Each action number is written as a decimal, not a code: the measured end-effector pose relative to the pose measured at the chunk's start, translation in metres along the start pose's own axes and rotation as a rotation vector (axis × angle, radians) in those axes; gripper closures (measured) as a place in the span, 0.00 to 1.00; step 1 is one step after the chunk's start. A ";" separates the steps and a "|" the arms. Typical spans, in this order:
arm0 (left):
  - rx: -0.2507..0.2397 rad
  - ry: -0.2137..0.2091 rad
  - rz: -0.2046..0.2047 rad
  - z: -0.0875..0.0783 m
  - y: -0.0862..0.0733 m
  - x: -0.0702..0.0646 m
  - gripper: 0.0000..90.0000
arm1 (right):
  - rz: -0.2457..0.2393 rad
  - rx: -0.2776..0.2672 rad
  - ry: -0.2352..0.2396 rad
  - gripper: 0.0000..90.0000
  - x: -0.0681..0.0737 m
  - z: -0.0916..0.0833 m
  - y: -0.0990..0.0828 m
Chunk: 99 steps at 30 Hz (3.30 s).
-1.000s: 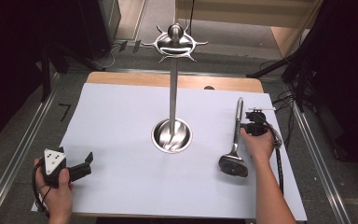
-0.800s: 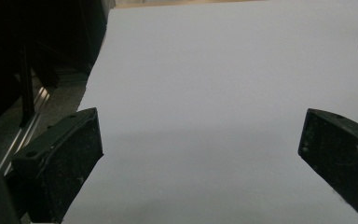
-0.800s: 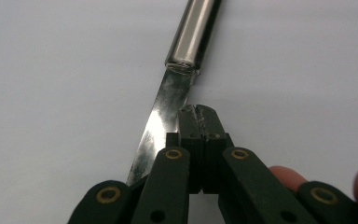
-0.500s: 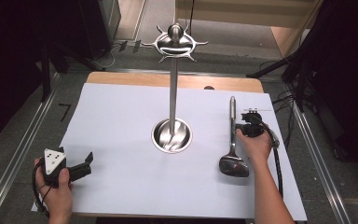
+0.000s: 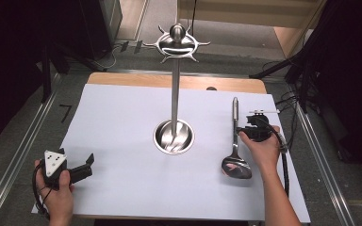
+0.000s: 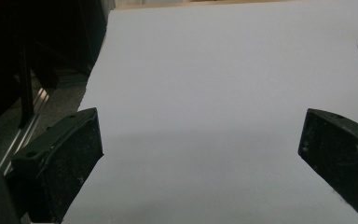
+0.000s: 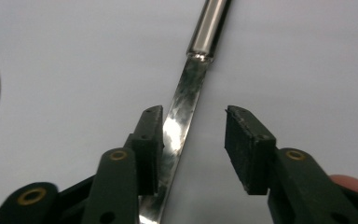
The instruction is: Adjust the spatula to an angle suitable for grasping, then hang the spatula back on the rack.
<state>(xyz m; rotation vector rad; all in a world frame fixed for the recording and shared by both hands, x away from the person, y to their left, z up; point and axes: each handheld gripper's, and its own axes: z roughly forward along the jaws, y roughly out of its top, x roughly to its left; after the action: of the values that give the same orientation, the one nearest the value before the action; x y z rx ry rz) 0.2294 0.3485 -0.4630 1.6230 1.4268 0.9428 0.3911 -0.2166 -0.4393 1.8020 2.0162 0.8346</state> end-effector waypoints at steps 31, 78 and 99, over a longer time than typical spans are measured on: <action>0.011 0.002 0.009 0.001 0.000 0.000 0.00 | 0.109 0.235 -0.056 0.61 0.027 -0.002 -0.011; 0.012 -0.006 -0.001 0.001 0.001 0.001 0.00 | 0.226 0.284 -0.189 0.85 0.031 0.027 0.012; 0.015 -0.003 0.006 0.001 0.001 0.000 0.00 | 0.162 0.032 -0.008 0.85 0.043 -0.017 -0.005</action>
<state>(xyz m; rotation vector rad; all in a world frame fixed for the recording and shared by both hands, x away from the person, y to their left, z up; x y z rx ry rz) 0.2305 0.3485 -0.4628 1.6397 1.4315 0.9349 0.3698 -0.1790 -0.4228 2.0043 1.9092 0.8427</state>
